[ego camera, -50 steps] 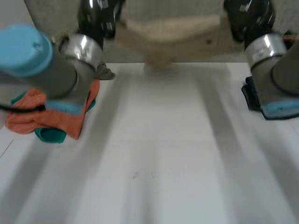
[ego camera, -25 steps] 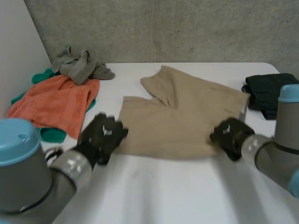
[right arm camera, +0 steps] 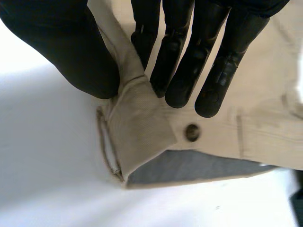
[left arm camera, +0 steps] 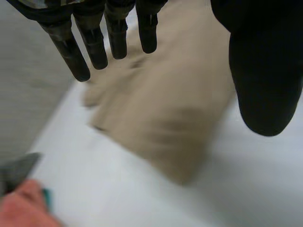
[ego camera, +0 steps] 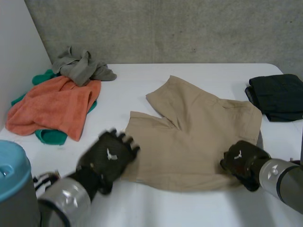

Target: Fold the laundry.

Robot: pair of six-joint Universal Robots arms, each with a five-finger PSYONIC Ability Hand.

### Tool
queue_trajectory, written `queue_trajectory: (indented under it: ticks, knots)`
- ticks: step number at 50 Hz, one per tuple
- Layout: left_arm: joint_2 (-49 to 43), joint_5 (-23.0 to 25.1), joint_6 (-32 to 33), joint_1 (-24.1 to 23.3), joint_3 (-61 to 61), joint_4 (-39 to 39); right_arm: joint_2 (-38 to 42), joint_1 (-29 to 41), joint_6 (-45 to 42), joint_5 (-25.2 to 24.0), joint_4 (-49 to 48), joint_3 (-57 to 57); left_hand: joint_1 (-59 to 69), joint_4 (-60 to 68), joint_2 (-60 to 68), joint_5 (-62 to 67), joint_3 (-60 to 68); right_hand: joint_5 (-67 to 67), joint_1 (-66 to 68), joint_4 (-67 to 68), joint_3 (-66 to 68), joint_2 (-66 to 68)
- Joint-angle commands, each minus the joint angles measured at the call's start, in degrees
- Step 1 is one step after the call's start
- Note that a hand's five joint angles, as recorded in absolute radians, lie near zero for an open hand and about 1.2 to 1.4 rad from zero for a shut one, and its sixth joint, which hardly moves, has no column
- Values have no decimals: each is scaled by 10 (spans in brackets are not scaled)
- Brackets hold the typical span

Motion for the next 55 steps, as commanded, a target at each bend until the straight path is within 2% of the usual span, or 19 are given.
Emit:
queue_trajectory:
  ticks: [1, 7, 11, 19, 27, 39, 43, 47, 49, 54, 55]
  knots:
    - [-47, 7, -22, 40, -25, 114, 0, 0, 86, -2, -68, -11, 13, 9, 6, 12, 6, 130, 230, 119, 121, 124]
    - [-106, 42, -40, 53, -11, 120, 3, -3, 112, -2, -97, -12, 70, 66, 63, 69, 63, 130, 230, 119, 121, 124]
    - [-124, 47, -51, 59, -6, 120, 6, -3, 119, -1, -114, -8, 110, 106, 103, 109, 104, 130, 230, 119, 121, 124]
    - [-149, 47, -85, 60, 6, 120, 15, -3, 143, 0, -137, -8, 168, 164, 161, 166, 161, 130, 230, 119, 121, 124]
    - [-184, 44, -85, 61, 24, 123, 18, -8, 146, 3, -152, -10, 208, 204, 201, 207, 201, 130, 230, 119, 121, 124]
    - [-189, 43, -86, 55, 29, 121, 29, -25, 146, 5, -170, -10, 240, 236, 233, 239, 233, 130, 230, 119, 121, 124]
    - [-189, 44, -85, 55, 33, 126, 34, -25, 146, 5, -170, -10, 307, 303, 300, 306, 300, 130, 230, 119, 121, 124]
    - [-208, 45, -84, 55, 44, 128, 34, -25, 147, 5, -170, -10, 495, 491, 488, 494, 488, 130, 230, 119, 121, 124]
    - [-225, 43, -80, 58, 56, 128, 34, -25, 147, 5, -171, -10, 651, 647, 644, 650, 645, 130, 230, 119, 121, 124]
    - [-232, 19, -76, 55, 68, 123, 33, -25, 144, 5, -166, -10, 652, 648, 645, 651, 645, 130, 230, 119, 121, 124]
    - [-225, 0, -75, 53, 66, 119, 33, -25, 142, 5, -164, -10, 652, 648, 645, 651, 645, 130, 230, 119, 121, 124]
